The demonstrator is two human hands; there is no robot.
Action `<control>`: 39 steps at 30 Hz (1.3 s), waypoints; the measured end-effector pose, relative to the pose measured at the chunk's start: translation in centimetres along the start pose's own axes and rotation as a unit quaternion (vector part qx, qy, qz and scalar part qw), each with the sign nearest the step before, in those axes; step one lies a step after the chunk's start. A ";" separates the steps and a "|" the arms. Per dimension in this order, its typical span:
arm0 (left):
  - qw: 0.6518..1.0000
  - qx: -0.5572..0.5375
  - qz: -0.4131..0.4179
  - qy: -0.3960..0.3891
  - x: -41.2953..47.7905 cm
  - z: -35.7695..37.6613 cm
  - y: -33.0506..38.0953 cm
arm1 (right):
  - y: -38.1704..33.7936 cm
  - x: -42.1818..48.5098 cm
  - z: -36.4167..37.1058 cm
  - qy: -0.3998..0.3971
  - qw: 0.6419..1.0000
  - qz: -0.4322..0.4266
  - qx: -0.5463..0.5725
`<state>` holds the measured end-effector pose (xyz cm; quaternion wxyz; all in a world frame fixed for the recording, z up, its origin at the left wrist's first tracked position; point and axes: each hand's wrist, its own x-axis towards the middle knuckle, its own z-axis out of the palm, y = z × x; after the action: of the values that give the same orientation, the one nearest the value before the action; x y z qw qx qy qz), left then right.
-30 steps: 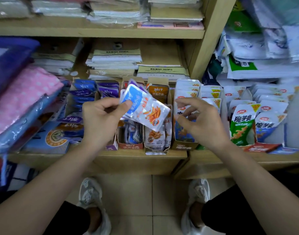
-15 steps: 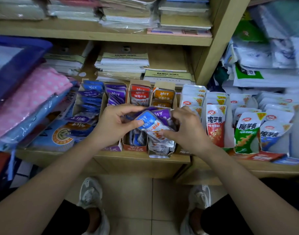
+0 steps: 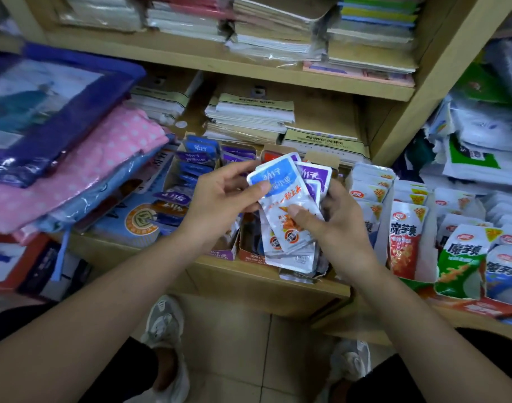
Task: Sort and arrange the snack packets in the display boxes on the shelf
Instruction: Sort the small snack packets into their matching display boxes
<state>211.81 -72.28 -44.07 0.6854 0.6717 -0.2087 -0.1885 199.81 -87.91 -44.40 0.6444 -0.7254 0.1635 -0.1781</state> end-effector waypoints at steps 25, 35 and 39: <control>0.965 -0.058 0.001 0.257 2.5 -9.4 1.1 | 0.1 2.2 7.3 -0.032 0.990 0.091 0.104; 0.927 0.070 0.112 0.351 4.8 -15.0 2.0 | 0.5 4.0 5.7 0.083 0.996 0.018 0.028; 0.905 0.191 0.172 0.340 4.9 -14.4 1.4 | 0.8 4.5 5.7 0.102 0.995 0.009 0.019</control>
<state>223.65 -62.73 -42.66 0.5955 0.7664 -0.1069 0.2158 206.46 -85.13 -45.55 0.6397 -0.6897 0.2314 -0.2481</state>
